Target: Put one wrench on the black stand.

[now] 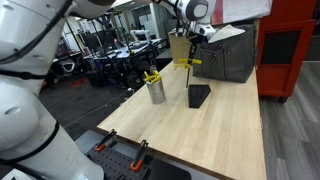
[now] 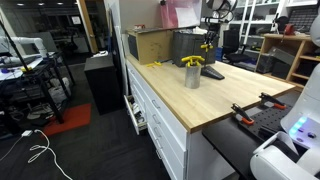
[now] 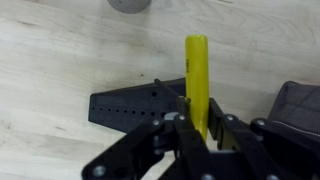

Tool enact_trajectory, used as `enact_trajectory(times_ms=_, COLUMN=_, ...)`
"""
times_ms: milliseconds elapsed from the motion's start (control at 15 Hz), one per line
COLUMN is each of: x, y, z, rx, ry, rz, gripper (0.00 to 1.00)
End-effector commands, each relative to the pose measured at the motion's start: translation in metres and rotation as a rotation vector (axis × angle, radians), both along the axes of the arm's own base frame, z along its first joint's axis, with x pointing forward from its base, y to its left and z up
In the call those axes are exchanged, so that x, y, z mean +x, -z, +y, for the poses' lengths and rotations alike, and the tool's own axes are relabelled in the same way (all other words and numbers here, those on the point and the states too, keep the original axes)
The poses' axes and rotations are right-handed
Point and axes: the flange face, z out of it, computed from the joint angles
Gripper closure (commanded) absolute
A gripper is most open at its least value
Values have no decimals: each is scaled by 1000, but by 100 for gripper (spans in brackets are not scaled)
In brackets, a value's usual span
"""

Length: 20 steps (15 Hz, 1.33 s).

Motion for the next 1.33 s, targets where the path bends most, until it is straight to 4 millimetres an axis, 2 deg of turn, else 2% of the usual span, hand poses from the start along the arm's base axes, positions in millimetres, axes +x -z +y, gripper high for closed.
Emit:
enact_trajectory(times_ms=0, x=14, y=-4, z=-13, rx=-45, ry=41, rz=-16, gripper=94)
enact_trajectory(times_ms=400, x=21, y=-1, z=-40, rx=-80, ry=97, rz=-35, gripper=94)
enact_trajectory(times_ms=733, x=25, y=-15, z=-60, rx=-85, ry=118, rz=-75, gripper=94)
enact_trajectory(times_ms=867, x=28, y=-19, z=-62, rx=-81, ry=123, rz=-89, gripper=94)
enact_trajectory(times_ms=1267, x=33, y=-14, z=-45, rx=-58, ry=99, rz=-84, gripper=94)
